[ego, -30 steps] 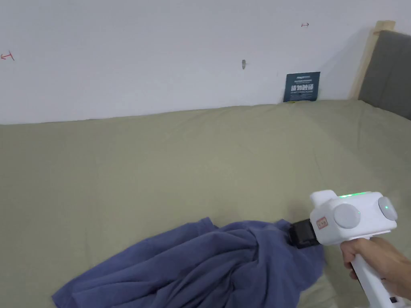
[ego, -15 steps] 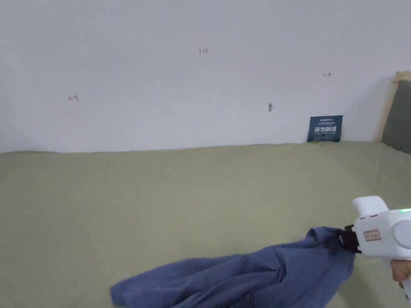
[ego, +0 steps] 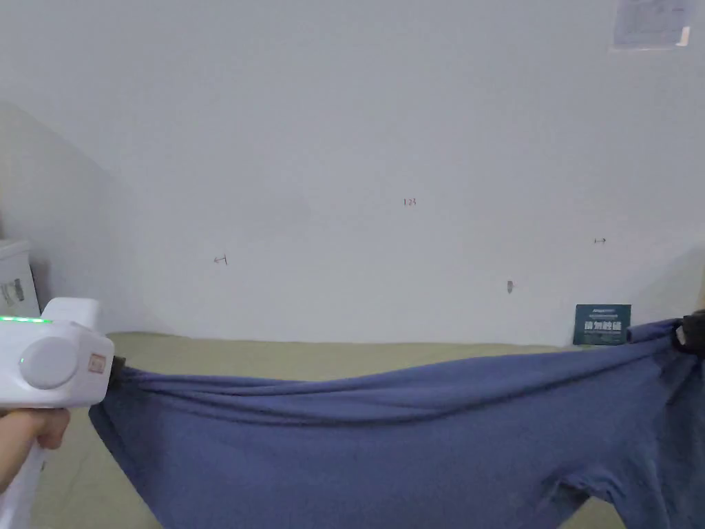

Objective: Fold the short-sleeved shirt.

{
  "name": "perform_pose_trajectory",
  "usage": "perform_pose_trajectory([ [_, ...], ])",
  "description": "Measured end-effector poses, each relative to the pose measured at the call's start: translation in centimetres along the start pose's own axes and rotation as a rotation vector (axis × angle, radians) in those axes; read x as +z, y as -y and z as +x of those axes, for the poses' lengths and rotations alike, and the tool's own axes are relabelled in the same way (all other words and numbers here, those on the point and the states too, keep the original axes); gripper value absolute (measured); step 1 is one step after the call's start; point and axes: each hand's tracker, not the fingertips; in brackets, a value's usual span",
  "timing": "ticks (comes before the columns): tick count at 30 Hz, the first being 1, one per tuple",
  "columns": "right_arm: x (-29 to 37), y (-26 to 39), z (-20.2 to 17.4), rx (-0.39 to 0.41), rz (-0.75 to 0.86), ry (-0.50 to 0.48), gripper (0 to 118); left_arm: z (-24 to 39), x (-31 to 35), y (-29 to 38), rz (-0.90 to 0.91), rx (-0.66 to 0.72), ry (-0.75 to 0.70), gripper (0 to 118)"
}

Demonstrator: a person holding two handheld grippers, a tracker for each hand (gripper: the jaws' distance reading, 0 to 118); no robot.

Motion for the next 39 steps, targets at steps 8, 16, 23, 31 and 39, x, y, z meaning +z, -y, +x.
perform_pose_trajectory([
  [8, -0.9, -5.1, -0.8, 0.033, 0.065, 0.058, 5, 1.7, -1.2, -7.7, 0.082, -0.020, -0.047, 0],
  [16, -7.2, -9.9, -0.7, 0.008, 0.085, 0.105, 5, 4.1, -5.5, -13.4, 0.111, -0.017, -0.113, 0],
  [23, -12.8, -12.1, -0.9, 0.024, 0.097, 0.130, 5, 5.9, -10.2, -15.6, 0.117, -0.019, -0.143, 0],
  [31, -17.8, -9.0, -1.5, 0.090, 0.034, 0.167, 5, 8.4, -15.5, -13.1, 0.070, -0.034, -0.164, 0],
  [39, -17.4, 3.4, -0.2, 0.022, -0.096, 0.113, 5, 7.9, -16.5, -0.6, -0.072, -0.025, -0.053, 0],
])
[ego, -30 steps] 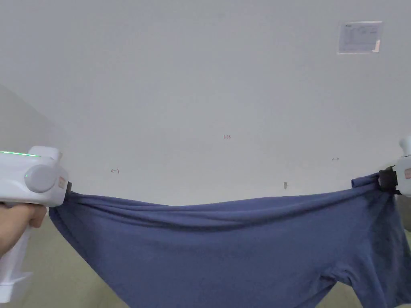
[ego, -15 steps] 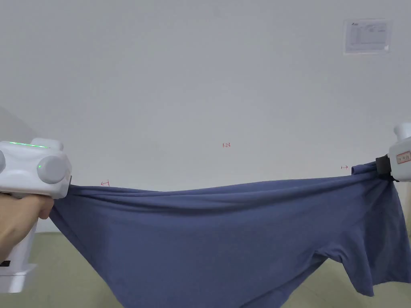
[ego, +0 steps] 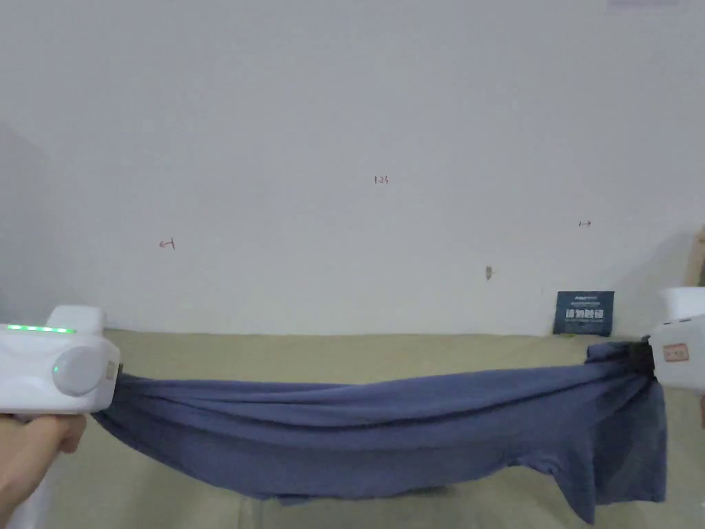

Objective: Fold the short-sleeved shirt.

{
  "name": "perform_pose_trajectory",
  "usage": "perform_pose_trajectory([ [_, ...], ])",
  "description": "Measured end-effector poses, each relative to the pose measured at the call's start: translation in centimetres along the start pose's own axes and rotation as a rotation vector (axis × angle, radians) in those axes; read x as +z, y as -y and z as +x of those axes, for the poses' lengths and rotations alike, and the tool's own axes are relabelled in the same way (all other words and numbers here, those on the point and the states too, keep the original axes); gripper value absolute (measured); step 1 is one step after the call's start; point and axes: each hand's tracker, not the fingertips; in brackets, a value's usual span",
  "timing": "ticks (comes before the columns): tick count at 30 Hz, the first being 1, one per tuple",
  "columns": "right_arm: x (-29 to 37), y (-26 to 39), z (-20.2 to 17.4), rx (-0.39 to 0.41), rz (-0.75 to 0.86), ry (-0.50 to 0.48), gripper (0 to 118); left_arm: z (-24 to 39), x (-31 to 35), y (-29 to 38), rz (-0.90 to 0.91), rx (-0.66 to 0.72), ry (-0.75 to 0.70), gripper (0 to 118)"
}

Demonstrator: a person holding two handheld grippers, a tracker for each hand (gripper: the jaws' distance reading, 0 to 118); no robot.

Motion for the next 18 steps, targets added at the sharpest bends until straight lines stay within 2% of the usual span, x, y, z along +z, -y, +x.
perform_pose_trajectory([
  [6, 5.6, 12.7, 1.0, 0.021, -0.145, -0.078, 5, -1.6, 3.4, 12.9, -0.106, -0.031, 0.062, 0],
  [7, 6.7, 14.8, 1.0, 0.016, -0.125, -0.064, 5, -1.9, 4.0, 14.8, -0.139, -0.042, 0.069, 0],
  [8, 7.2, 17.0, 1.4, 0.025, -0.171, -0.066, 5, -2.1, 4.6, 17.1, -0.175, -0.046, 0.082, 0],
  [10, 8.5, 21.2, 2.2, -0.016, -0.181, -0.066, 5, -2.6, 5.9, 21.1, -0.227, -0.041, 0.096, 0],
  [11, 9.0, 23.0, 2.7, -0.042, -0.250, -0.097, 5, -3.0, 6.5, 22.9, -0.239, -0.041, 0.098, 0],
  [12, 9.5, 24.6, 2.9, -0.068, -0.242, -0.072, 5, -3.3, 7.1, 24.4, -0.244, -0.039, 0.102, 0],
  [15, 11.1, 28.1, 3.6, -0.088, -0.264, -0.063, 5, -4.8, 8.7, 27.9, -0.277, 0.062, 0.137, 0],
  [18, 12.0, 29.8, 3.9, -0.086, -0.277, -0.049, 5, -5.9, 9.3, 29.5, -0.276, 0.071, 0.127, 0],
])
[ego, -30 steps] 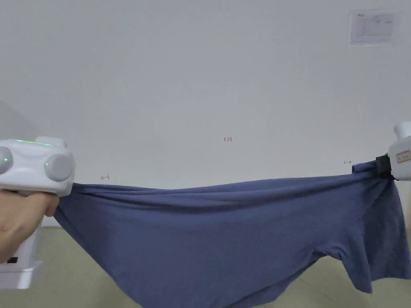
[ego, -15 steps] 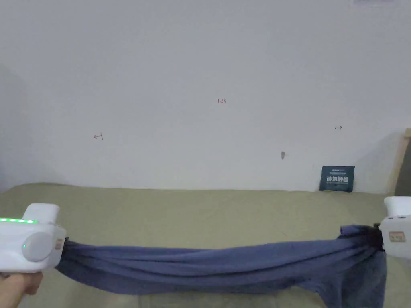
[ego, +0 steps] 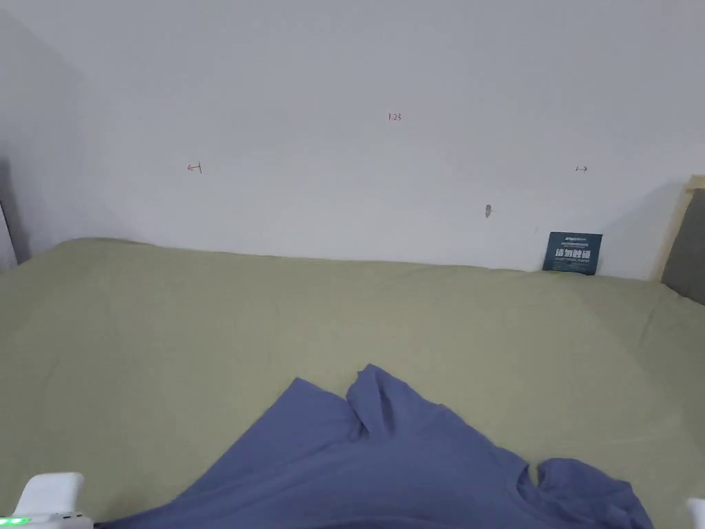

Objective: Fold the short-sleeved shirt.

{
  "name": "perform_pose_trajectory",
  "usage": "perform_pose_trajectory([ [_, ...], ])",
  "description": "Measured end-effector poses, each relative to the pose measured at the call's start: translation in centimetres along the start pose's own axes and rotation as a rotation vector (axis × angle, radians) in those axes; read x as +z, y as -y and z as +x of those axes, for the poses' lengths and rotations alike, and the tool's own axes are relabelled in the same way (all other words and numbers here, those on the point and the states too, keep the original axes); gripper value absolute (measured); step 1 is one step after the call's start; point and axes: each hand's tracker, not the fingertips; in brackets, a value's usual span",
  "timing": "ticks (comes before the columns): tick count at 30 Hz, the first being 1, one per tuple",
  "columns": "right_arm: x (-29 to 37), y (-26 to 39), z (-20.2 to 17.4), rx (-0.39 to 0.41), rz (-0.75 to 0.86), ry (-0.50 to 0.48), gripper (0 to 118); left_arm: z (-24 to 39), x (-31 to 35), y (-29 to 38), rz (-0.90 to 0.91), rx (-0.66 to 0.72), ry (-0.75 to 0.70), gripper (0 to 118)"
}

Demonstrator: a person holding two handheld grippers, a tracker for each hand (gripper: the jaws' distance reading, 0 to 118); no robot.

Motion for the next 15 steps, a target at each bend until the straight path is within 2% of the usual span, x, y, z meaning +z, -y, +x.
perform_pose_trajectory([
  [6, 0.2, 0.5, 1.1, -0.039, -0.018, -0.005, 5, -1.2, -0.2, -0.3, -0.016, 0.024, 0.025, 0],
  [11, 0.1, 0.5, 0.6, -0.015, -0.017, -0.009, 6, -0.8, -0.5, -0.6, -0.012, 0.009, 0.023, 0],
  [12, 0.0, 0.4, 0.5, -0.023, -0.023, -0.015, 17, -0.8, -0.6, -0.6, -0.012, 0.010, 0.025, 1],
  [13, 0.0, 0.3, 0.5, -0.027, -0.031, -0.022, 45, -0.8, -0.8, -0.4, -0.016, 0.019, 0.034, 6],
  [14, 0.1, 0.3, 0.3, -0.021, -0.041, -0.032, 80, -0.9, -0.9, -0.4, -0.029, 0.033, 0.057, 17],
  [15, 0.4, 0.4, -0.1, 0.000, -0.043, -0.025, 103, -1.1, -0.8, -0.4, -0.035, 0.045, 0.067, 59],
])
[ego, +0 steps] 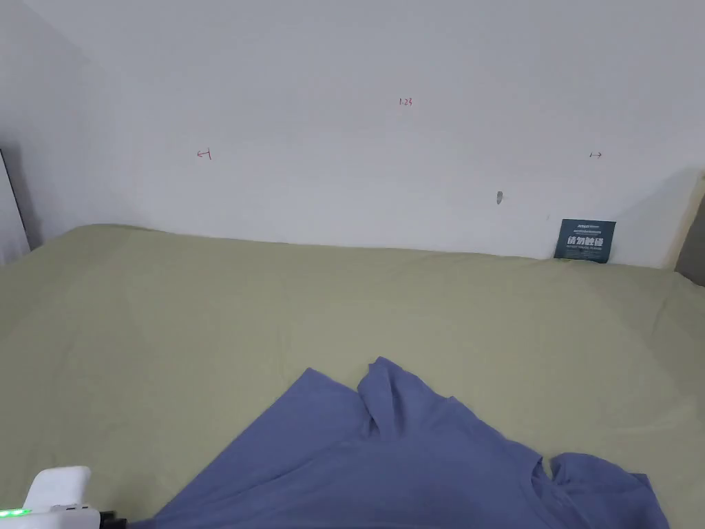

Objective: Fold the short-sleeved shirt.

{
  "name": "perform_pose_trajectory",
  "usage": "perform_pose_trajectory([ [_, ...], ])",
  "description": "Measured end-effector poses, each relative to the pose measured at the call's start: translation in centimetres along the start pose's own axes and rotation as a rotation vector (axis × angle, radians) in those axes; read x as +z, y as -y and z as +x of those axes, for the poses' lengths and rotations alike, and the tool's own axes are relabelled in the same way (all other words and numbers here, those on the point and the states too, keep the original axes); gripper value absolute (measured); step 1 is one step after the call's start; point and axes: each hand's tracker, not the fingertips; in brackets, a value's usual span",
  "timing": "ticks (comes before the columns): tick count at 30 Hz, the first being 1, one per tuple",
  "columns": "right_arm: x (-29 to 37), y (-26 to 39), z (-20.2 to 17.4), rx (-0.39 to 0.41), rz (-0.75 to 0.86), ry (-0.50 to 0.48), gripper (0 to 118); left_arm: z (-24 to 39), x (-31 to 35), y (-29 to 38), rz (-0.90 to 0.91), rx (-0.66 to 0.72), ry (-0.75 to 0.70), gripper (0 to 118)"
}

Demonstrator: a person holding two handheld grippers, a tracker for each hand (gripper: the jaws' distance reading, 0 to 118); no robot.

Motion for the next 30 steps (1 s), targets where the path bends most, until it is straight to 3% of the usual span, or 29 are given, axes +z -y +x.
perform_pose_trajectory([
  [1, 0.5, 0.0, -0.4, 0.011, 0.013, 0.003, 104, 0.0, 0.0, 0.0, -0.006, 0.008, -0.005, 97],
  [2, 1.2, -0.2, -0.8, 0.015, 0.035, -0.005, 104, 0.1, 0.4, 0.4, -0.003, 0.016, -0.003, 116],
  [5, 3.3, -0.8, -3.2, 0.026, 0.110, -0.058, 104, 1.0, 2.9, -0.1, 0.074, 0.046, 0.043, 117],
  [8, 5.8, -1.6, -7.5, 0.096, 0.231, -0.036, 104, 3.3, 6.5, -0.7, 0.198, 0.055, 0.113, 117],
  [10, 8.2, -1.8, -10.7, 0.125, 0.364, -0.027, 103, 5.3, 9.2, -1.0, 0.303, 0.031, 0.136, 108],
  [11, 9.4, -1.9, -12.2, 0.121, 0.427, -0.044, 102, 6.4, 10.8, -1.1, 0.365, 0.016, 0.142, 98],
  [12, 10.7, -1.8, -13.7, 0.097, 0.475, -0.072, 90, 7.6, 12.3, -1.1, 0.418, -0.003, 0.153, 75],
  [13, 11.9, -1.8, -15.0, 0.079, 0.526, -0.106, 62, 8.5, 13.6, -1.0, 0.476, -0.006, 0.162, 50],
  [14, 12.9, -1.7, -16.2, 0.074, 0.561, -0.115, 20, 9.2, 14.4, -0.8, 0.532, -0.017, 0.167, 19],
  [15, 13.6, -1.6, -17.5, 0.069, 0.608, -0.102, 2, 10.1, 15.3, -0.7, 0.572, -0.043, 0.164, 0],
  [18, 14.9, -1.4, -19.9, 0.094, 0.674, -0.124, 2, 11.9, 17.1, 0.1, 0.669, -0.107, 0.164, 0],
  [23, 15.4, -0.8, -21.7, 0.146, 0.690, -0.120, 2, 11.9, 18.2, 0.4, 0.674, -0.144, 0.174, 0],
  [30, 14.9, -0.4, -22.5, 0.151, 0.675, -0.127, 2, 6.6, 16.1, 0.0, 0.574, -0.107, 0.096, 0],
])
